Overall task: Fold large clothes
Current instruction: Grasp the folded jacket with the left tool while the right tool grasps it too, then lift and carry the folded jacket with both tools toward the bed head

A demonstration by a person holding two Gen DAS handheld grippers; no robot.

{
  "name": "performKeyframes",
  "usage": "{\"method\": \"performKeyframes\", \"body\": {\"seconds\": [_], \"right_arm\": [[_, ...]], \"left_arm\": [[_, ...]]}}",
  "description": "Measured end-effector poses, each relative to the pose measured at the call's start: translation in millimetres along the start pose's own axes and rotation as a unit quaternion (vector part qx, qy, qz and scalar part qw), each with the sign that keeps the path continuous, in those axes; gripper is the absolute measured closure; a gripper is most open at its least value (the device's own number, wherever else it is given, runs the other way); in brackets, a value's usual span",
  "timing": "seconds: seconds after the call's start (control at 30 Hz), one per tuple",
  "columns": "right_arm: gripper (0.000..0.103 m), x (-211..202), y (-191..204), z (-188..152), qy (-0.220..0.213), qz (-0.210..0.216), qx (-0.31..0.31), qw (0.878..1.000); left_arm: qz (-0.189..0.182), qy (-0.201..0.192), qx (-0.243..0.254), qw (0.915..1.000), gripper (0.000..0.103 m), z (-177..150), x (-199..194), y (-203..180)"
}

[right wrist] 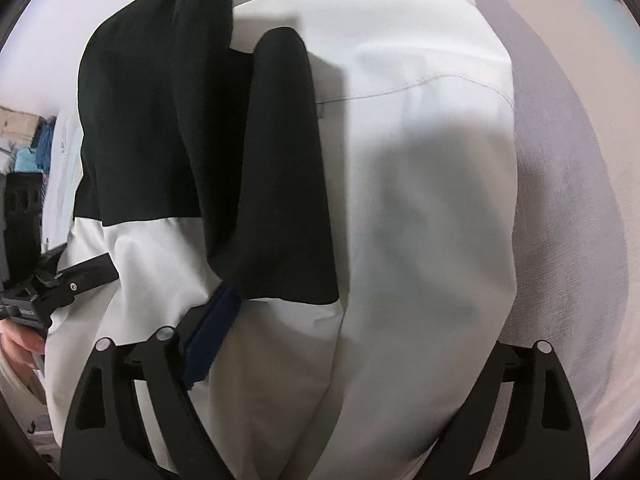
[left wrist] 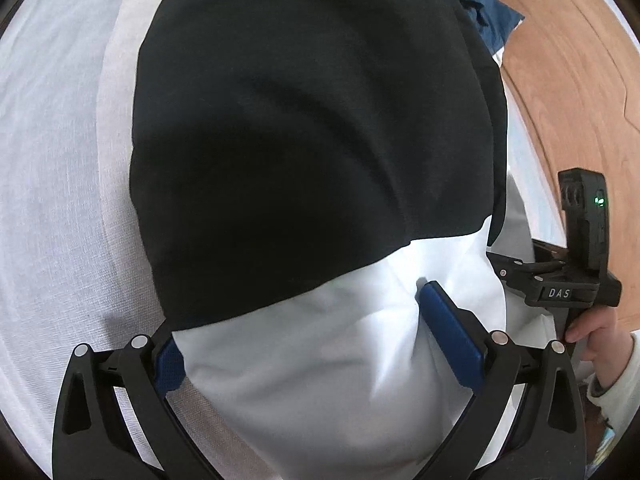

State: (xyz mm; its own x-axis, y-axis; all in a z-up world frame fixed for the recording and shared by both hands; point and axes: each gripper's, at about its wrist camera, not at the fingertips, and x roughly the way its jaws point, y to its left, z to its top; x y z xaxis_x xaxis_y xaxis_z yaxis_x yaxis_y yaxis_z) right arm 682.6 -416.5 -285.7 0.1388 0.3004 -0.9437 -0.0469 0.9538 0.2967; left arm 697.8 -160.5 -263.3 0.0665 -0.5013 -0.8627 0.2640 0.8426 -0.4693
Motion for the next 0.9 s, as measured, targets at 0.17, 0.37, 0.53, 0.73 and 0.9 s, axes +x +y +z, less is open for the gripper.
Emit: {"method": "performKeyframes", "body": {"seconds": [0.17, 0.37, 0.53, 0.73, 0.9], "right_arm": [[0.063, -6, 15, 2, -0.003, -0.002, -0.038, 0.999], [0.082, -15, 18, -1, -0.011, -0.001, -0.013, 1.0], [0.091, -28, 26, -7, -0.036, -0.026, -0.032, 0.999], [0.093, -48, 35, -18, -0.066, -0.044, -0.052, 0.995], [0.094, -48, 70, -35, -0.083, -0.055, -0.073, 0.992]], "left_arm": [[0.025, -0.006, 0.021, 0.9994, 0.012, -1, -5, -10], [0.025, -0.008, 0.031, 0.9992, 0.034, -1, -18, -16], [0.044, -0.011, 0.051, 0.9977, 0.041, -3, -27, -29], [0.054, -0.029, 0.072, 0.9955, 0.048, -5, -41, -47], [0.063, -0.036, 0.083, 0.9939, 0.05, -9, -51, -59]]}}
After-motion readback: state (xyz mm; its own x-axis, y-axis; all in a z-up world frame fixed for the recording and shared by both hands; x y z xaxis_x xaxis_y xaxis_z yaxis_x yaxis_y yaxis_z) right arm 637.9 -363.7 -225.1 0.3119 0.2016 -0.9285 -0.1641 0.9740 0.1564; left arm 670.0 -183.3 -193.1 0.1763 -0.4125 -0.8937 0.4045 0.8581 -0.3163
